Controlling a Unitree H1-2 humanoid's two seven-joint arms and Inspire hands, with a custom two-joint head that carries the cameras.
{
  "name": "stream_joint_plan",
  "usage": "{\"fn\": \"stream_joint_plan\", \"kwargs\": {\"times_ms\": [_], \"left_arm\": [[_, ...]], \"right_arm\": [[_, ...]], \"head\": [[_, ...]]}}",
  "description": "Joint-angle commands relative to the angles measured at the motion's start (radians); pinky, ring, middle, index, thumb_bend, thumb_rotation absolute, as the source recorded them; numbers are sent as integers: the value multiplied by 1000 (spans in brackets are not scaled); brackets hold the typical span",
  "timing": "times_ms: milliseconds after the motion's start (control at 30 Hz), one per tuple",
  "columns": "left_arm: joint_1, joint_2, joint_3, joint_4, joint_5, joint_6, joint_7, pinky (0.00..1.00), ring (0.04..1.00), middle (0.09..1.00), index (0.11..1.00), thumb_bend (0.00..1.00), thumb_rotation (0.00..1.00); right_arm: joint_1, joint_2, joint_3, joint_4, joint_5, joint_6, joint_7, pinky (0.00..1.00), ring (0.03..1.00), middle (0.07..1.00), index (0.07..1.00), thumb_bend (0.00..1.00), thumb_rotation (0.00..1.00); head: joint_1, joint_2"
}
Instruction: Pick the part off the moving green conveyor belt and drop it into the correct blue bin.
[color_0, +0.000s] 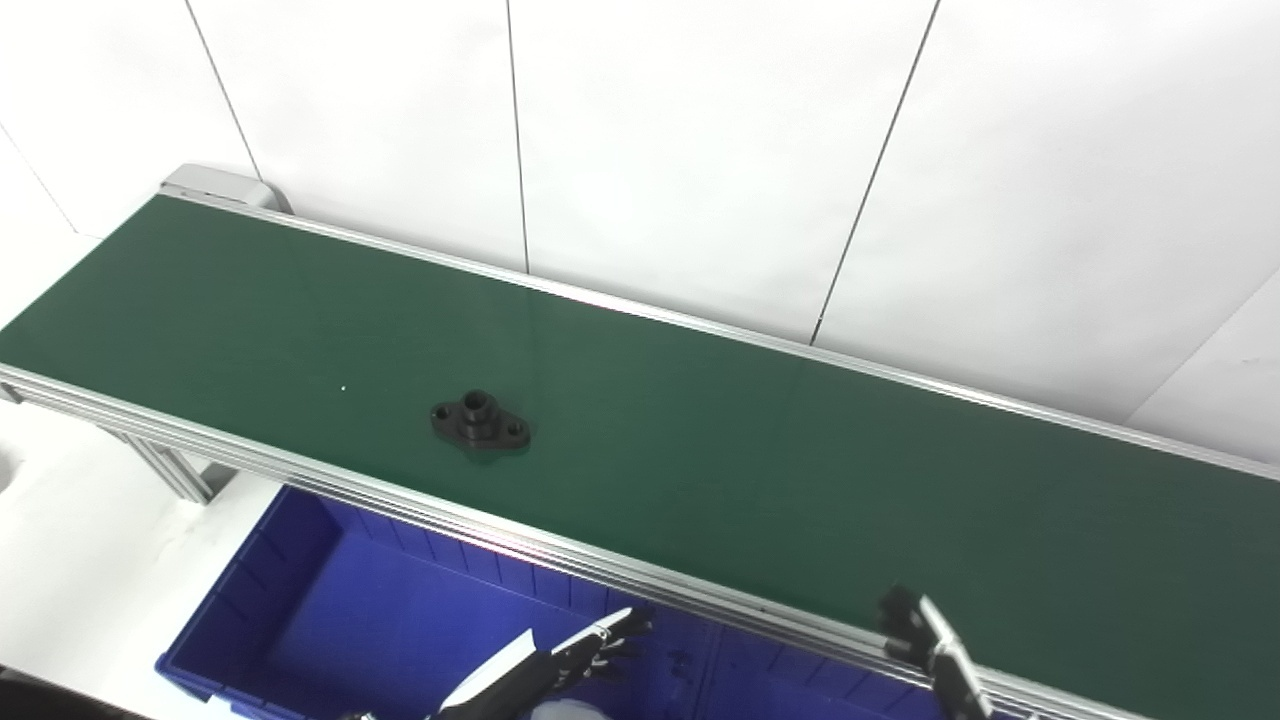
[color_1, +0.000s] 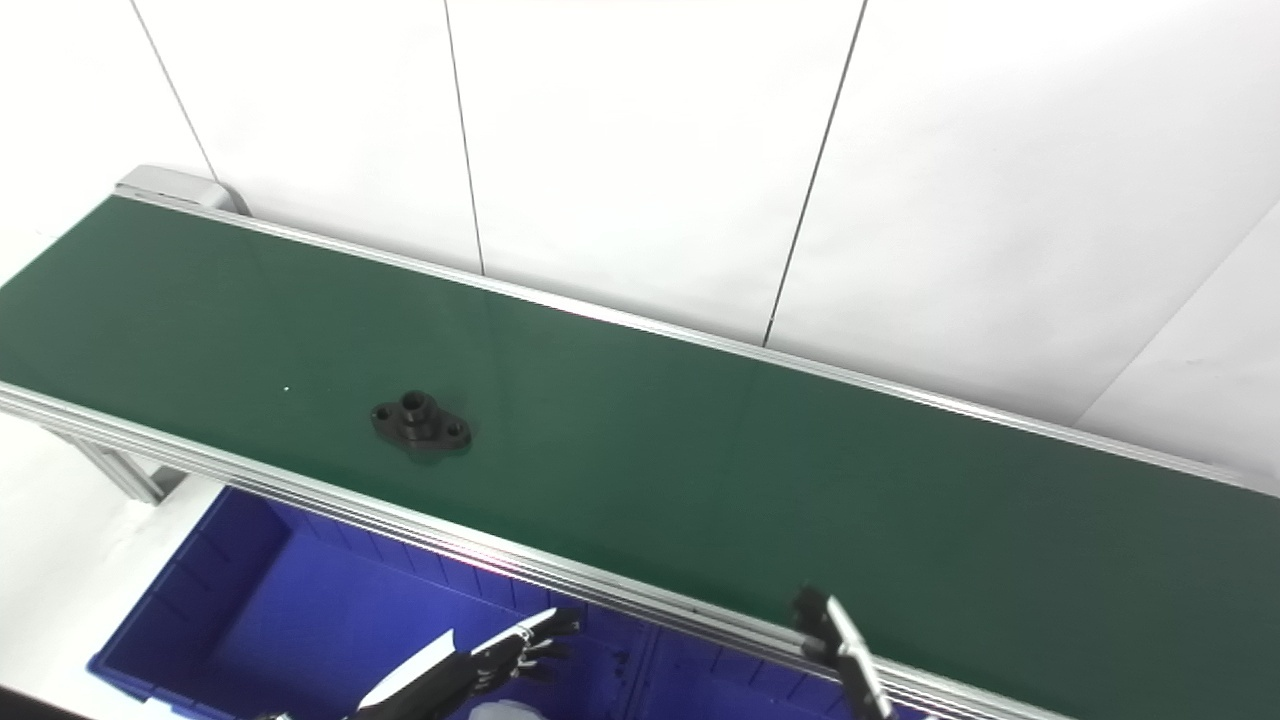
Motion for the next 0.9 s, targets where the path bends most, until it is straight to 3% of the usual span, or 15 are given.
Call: {"fn": "stream_joint_plan", "kwargs": {"times_ms": [0, 200, 667, 867], "left_arm": [[-14, 16, 8, -29, -9, -40, 3, 814, 899, 964, 978, 831, 600], [-18, 34, 13, -39, -20, -40, -2, 908, 953, 988, 986, 796, 624], [-34, 48, 28, -26, -73, -41, -31, 915, 952, 983, 983, 740, 649], [-31, 67, 26, -42, -64, -41, -60, 917, 954, 983, 983, 749, 654]], "right_arm": [[-25, 13, -5, -50, 0, 26, 15, 738, 815, 852, 905, 786, 362], [-99, 39, -14, -105, -57, 108, 34, 750, 822, 852, 894, 776, 383], [-331, 48, -30, -109, -116, 319, 129, 730, 793, 831, 879, 768, 391], [-408, 46, -23, -78, -138, 378, 159, 719, 794, 828, 869, 784, 396]], "head": [[-22, 5], [-62, 35], [-121, 59], [-123, 64]]}}
